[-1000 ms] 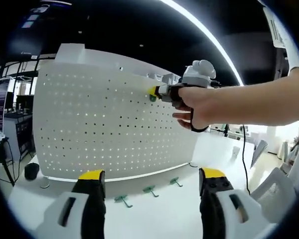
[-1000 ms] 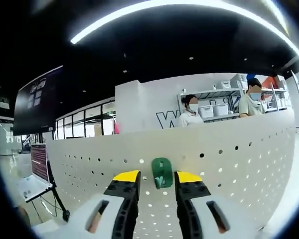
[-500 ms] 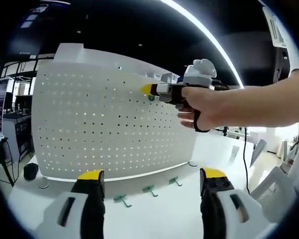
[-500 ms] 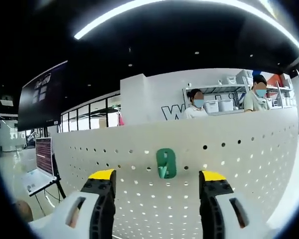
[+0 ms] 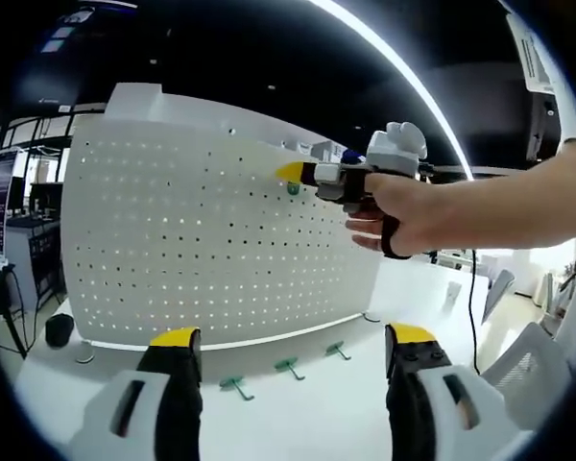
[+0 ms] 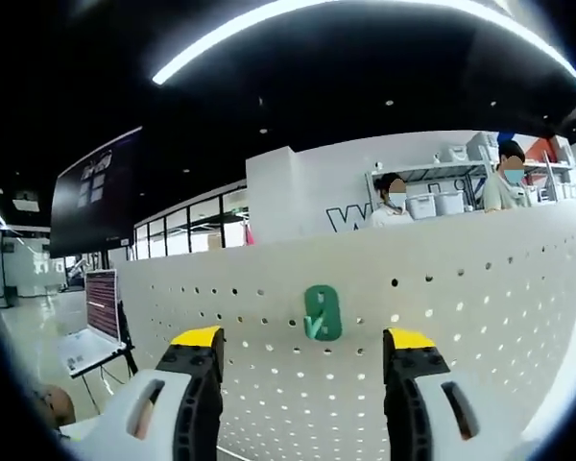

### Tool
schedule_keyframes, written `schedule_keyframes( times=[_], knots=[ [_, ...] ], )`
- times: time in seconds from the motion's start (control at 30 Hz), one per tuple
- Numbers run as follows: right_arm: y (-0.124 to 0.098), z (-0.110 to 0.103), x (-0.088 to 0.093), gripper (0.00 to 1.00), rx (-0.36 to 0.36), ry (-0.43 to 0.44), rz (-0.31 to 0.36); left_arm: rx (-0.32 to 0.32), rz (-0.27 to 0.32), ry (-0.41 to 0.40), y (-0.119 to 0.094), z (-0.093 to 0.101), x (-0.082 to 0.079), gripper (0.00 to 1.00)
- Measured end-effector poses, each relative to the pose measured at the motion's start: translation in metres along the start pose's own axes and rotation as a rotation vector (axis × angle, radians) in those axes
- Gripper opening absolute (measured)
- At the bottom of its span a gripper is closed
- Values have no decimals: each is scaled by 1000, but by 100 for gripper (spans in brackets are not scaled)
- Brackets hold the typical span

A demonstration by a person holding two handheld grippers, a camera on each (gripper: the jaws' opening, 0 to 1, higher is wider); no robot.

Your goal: Insert the hook assembly into the mounting plate slot until the hook locks in place.

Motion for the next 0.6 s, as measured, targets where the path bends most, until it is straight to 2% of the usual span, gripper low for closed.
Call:
schedule_keyframes(
  times=[0.1, 0.17, 0.43, 0.6],
  knots=[
    [-4, 3, 0, 67, -28, -16, 7, -6, 4, -7, -1, -2, 0, 81],
    [-5, 3, 0, 66, -59, 9, 11, -8, 2, -6, -1, -2, 0, 81],
    [-7, 3, -1, 65, -75, -13, 5, -11, 4, -10, -1, -4, 0, 80],
    [-18, 2, 6, 64, -124, -48, -1, -13, 10, -8, -2, -4, -1, 80]
  ],
)
Point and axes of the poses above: the point that each gripper's makers call its tool centre point, and the gripper's own axes: y roughly forward along the fingers, z roughly to its right, x roughly out of its underside, the point moved 5 cm from there along -y, roughly backward along the fingers, and after that the axes turned 12 degrees about -z, right-handed, at the moved point
